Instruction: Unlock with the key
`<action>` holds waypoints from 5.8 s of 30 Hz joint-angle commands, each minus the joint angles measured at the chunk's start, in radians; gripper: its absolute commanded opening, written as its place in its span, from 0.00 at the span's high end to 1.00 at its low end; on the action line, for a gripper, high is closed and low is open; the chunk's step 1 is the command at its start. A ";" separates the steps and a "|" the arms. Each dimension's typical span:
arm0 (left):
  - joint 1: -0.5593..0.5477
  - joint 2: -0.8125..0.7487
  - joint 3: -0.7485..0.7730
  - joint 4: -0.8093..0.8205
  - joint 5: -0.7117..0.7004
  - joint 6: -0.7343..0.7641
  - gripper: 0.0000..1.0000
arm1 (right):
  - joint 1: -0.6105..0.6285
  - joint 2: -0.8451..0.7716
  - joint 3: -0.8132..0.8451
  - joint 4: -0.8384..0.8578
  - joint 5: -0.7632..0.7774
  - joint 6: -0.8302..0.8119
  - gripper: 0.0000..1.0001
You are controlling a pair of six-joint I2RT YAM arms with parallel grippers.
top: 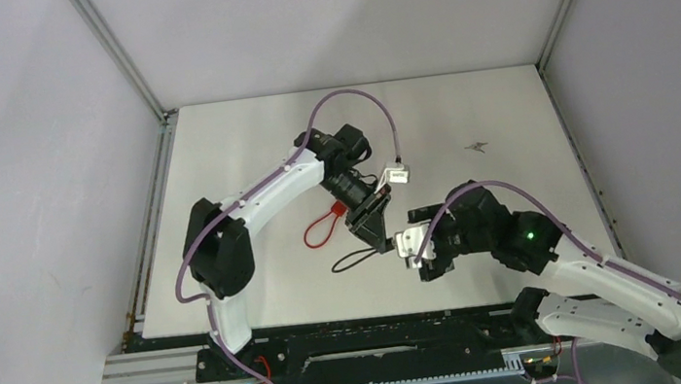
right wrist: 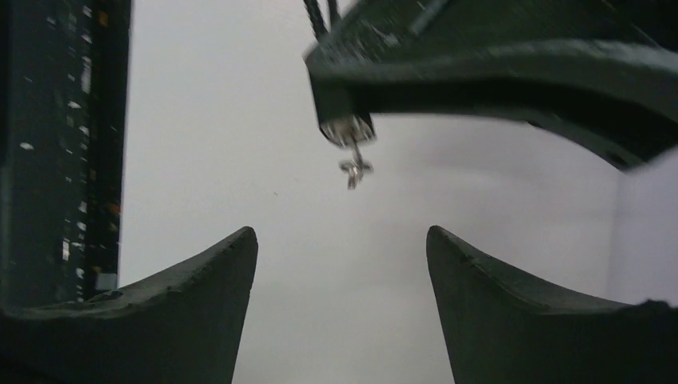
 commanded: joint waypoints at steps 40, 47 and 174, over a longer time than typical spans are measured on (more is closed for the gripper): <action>-0.025 0.012 0.072 -0.009 0.019 0.034 0.98 | 0.085 0.140 0.082 0.044 0.051 0.101 1.00; 0.031 -0.039 0.023 -0.017 0.064 0.137 0.43 | -0.043 0.131 0.082 0.074 -0.062 0.185 1.00; 0.108 -0.579 -0.429 0.366 -0.611 0.135 1.00 | -0.376 0.142 0.019 -0.005 -0.099 0.222 0.86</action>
